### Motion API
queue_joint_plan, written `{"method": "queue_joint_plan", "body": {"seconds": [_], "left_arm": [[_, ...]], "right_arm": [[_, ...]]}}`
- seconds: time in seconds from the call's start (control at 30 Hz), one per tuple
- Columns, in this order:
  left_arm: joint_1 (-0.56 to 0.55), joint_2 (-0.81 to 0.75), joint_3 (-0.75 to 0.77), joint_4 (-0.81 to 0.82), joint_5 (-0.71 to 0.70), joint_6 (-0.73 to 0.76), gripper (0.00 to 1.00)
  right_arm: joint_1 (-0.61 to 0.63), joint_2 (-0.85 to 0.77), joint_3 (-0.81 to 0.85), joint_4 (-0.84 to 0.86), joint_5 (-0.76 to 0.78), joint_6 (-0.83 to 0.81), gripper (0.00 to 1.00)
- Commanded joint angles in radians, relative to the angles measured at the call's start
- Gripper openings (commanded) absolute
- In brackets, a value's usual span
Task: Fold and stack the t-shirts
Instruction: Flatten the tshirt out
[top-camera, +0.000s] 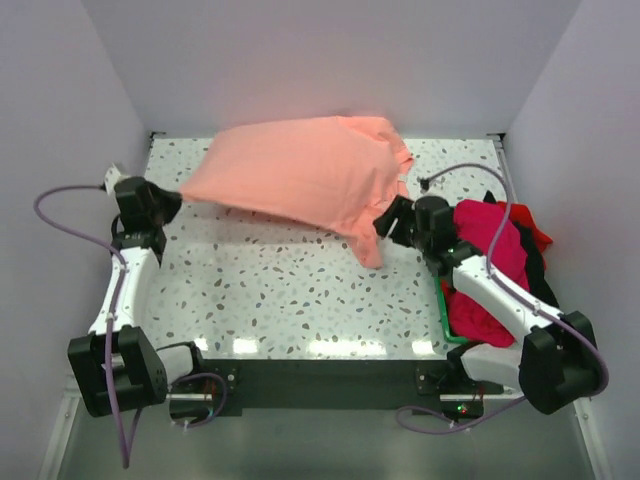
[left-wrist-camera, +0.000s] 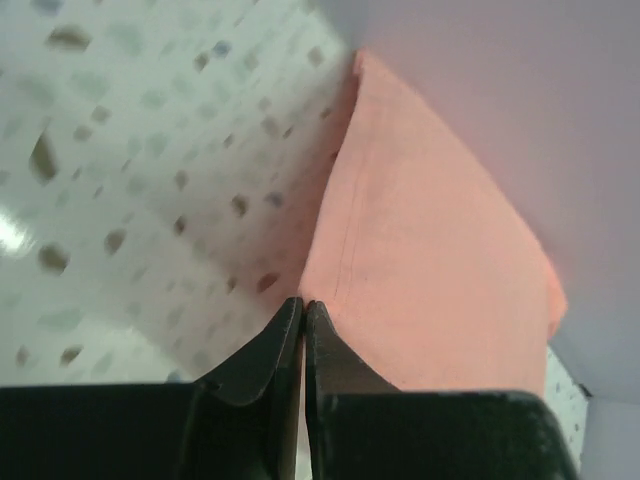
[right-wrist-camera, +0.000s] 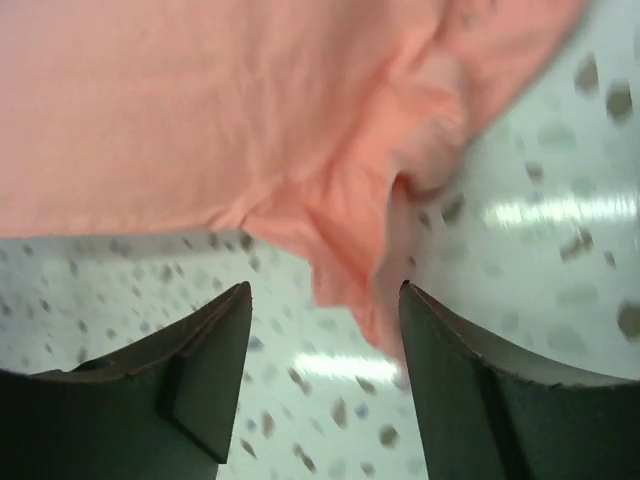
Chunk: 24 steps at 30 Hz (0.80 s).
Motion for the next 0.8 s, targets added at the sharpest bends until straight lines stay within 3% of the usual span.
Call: {"method": "queue_joint_plan", "body": {"seconds": [0.0, 0.1, 0.2, 0.33, 0.5, 0.77], "left_arm": [[0.015, -0.09, -0.205, -0.017, -0.092, -0.052, 0.1], [0.016, -0.139, -0.317, -0.071, -0.127, -0.063, 0.36], [0.016, -0.211, -0.388, -0.123, -0.141, -0.06, 0.52], [0.018, -0.283, -0.442, -0.163, -0.158, -0.038, 0.57], [0.016, -0.276, -0.484, -0.221, -0.196, -0.023, 0.57], [0.016, -0.14, -0.492, -0.1, -0.173, -0.063, 0.58]], "right_arm": [[-0.005, -0.117, -0.158, 0.033, -0.079, 0.109, 0.65], [-0.003, -0.215, -0.227, -0.07, -0.076, 0.116, 0.76], [-0.003, -0.313, -0.258, -0.211, -0.018, 0.102, 0.81], [-0.003, -0.378, -0.26, -0.32, 0.102, 0.074, 0.81], [-0.002, -0.356, -0.259, -0.372, 0.096, 0.083, 0.79], [0.006, -0.326, -0.284, -0.36, 0.139, 0.067, 0.79]]}}
